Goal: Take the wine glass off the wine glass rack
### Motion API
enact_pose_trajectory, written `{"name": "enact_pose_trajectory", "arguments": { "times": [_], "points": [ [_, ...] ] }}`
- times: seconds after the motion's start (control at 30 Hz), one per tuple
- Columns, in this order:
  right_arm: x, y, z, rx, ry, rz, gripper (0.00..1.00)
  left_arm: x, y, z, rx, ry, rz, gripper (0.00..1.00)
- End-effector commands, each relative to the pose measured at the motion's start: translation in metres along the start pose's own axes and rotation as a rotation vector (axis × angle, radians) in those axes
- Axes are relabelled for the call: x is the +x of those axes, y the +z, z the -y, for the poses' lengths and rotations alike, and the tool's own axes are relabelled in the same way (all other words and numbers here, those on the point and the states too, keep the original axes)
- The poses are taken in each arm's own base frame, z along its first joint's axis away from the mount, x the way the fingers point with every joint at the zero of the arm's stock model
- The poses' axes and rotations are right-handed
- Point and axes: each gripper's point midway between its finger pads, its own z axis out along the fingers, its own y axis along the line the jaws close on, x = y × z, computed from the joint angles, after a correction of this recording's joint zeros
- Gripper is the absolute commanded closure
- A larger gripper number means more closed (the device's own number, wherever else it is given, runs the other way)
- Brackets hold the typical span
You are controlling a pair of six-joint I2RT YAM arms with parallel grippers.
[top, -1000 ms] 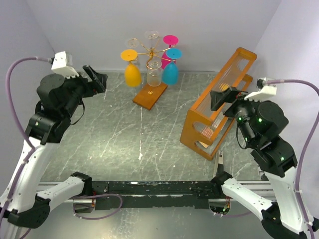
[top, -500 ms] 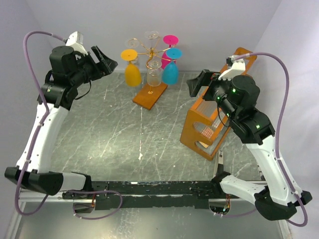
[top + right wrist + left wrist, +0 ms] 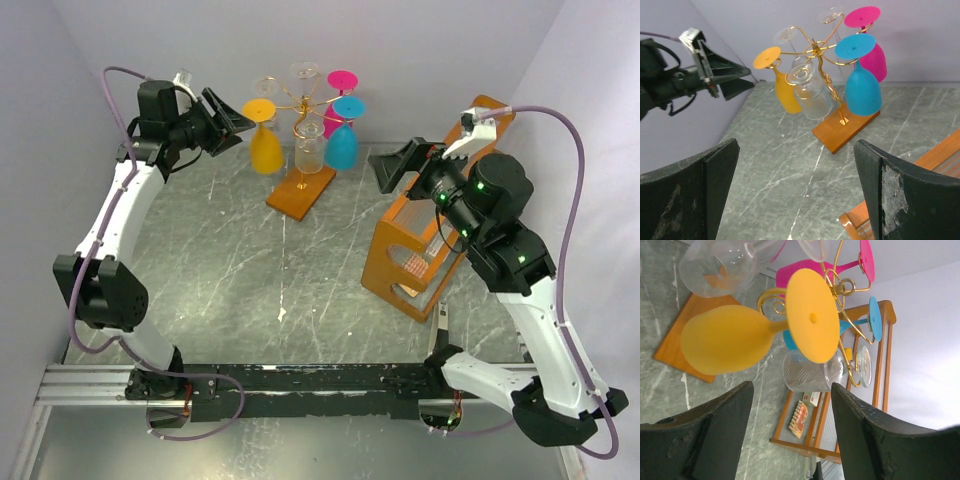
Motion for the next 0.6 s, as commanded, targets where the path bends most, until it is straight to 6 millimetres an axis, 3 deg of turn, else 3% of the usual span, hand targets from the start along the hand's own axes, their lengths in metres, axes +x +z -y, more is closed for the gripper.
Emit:
{"name": "enact_pose_trajectory", "arguments": {
  "times": [0.0,0.37,0.57],
  "points": [
    [-0.013,-0.01,-0.004,-0.024,0.018,0.055,0.0,-0.017,0.001,0.03,0.127,0.001,0.016,0.26],
    [-0.012,-0.017,0.0,-0.012,0.034,0.066,0.0,-0.035,0.022,0.023,0.104,-0.01,0.055,0.26],
    [-0.012,-0.019,0.003,0.003,0.035,0.072,0.0,-0.039,0.035,0.024,0.107,-0.029,0.045,0.32]
  ]
}}
